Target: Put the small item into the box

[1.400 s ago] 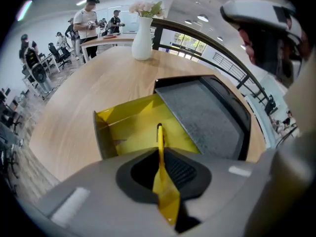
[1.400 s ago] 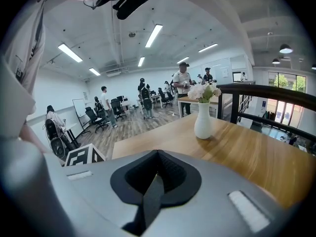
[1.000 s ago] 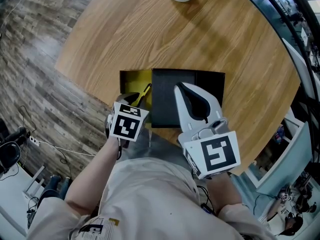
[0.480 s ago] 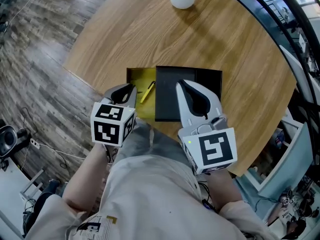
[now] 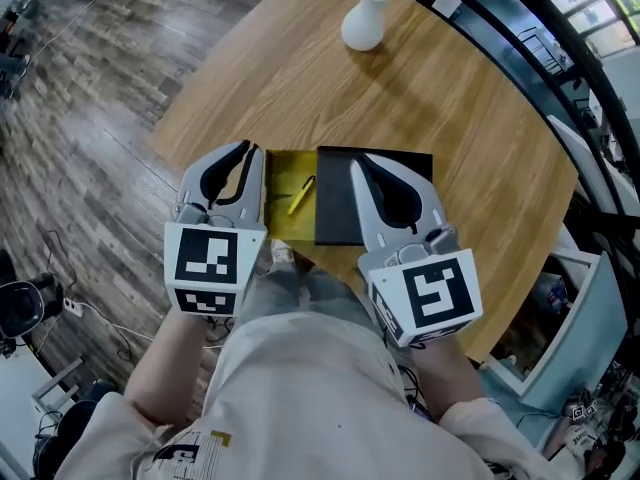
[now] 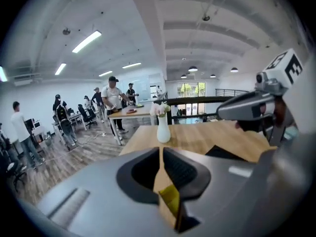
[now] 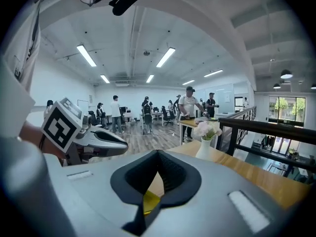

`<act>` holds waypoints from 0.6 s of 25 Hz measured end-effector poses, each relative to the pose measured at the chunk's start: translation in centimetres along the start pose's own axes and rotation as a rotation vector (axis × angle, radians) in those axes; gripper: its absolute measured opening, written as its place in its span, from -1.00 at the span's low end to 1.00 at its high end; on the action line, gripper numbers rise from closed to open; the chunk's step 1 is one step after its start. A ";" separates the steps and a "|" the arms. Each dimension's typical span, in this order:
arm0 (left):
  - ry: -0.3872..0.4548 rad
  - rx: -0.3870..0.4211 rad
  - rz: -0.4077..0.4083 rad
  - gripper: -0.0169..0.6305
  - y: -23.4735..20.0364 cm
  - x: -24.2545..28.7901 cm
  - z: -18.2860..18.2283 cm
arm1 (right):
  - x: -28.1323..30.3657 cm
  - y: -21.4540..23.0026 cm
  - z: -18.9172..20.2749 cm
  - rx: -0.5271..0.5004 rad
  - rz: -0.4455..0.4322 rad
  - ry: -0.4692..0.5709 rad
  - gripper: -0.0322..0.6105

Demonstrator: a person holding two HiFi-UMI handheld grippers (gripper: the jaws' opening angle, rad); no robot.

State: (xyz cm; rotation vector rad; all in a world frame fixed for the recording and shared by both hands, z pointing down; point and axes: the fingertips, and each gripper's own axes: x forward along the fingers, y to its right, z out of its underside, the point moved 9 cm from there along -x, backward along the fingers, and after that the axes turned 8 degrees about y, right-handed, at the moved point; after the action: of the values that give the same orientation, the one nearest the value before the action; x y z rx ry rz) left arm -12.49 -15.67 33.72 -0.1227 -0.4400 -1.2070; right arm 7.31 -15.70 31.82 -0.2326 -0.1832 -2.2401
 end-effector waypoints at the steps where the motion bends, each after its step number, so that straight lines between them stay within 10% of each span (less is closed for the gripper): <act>1: 0.029 0.007 -0.002 -0.87 0.0 -0.8 -0.7 | -0.5 -0.4 -0.5 -0.007 0.005 0.014 -0.90; 15: 0.332 0.031 -0.070 -0.90 -1.1 -10.2 -9.1 | -5.2 -3.8 -8.4 -0.100 0.057 0.188 -0.90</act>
State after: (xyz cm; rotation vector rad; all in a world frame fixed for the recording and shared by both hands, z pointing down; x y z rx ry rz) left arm -13.97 -10.06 21.29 0.1203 -0.1727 -1.2609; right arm 6.70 -11.21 22.28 -0.0782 0.0365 -2.2015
